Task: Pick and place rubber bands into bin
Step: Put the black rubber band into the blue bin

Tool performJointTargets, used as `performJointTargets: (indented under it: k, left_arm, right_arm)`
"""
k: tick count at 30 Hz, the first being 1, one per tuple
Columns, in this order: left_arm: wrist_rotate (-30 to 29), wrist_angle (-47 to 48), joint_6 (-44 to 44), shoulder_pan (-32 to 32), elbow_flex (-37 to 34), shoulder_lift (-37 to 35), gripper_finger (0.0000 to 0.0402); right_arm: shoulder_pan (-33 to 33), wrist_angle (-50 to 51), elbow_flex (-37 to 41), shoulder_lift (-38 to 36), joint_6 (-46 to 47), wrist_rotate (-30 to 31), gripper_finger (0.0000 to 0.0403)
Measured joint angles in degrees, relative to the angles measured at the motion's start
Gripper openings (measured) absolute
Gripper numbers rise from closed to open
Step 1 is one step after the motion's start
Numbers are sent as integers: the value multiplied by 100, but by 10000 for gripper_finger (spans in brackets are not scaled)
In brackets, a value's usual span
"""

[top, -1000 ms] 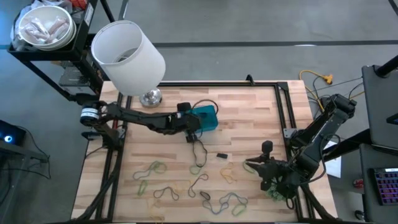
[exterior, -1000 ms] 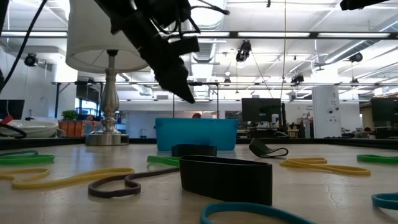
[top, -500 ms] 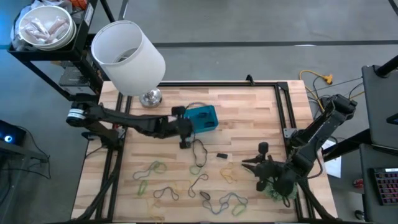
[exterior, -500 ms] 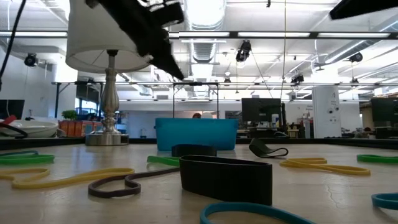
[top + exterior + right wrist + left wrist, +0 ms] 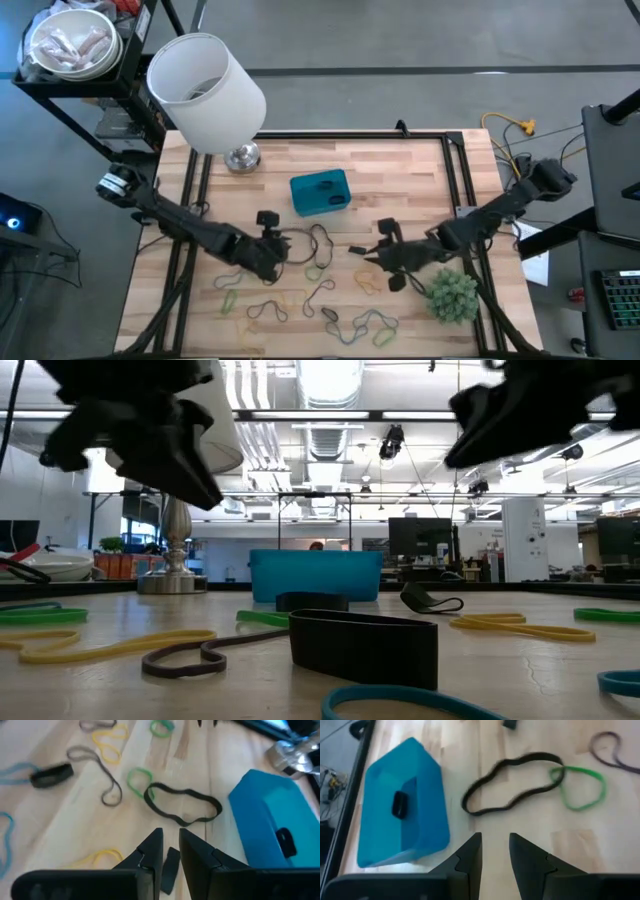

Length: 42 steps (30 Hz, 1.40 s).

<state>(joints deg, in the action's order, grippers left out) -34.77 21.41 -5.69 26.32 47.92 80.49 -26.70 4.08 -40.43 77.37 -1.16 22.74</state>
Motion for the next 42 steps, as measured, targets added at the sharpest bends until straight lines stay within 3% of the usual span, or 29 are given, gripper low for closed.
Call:
performJointTargets:
  k: [6,11,17,26,42]
  left_arm:
    - [-12,-45,-6,272,-26,-162,82]
    - [-18,-176,-20,352,-46,-345,82]
    - [-13,-213,-20,407,-54,-382,82]
    - [-11,-318,-49,418,-54,-382,82]
    - [-8,-345,-164,425,-54,-382,82]
  right_arm:
    - [645,0,-170,446,-225,-942,63]
    - [921,0,-242,862,-160,-1254,89]
    - [1019,22,-242,1301,-226,-1252,124]
    - [1253,4,-242,1371,-20,-1227,155]
    - [1404,-152,-251,1914,73,-1260,158]
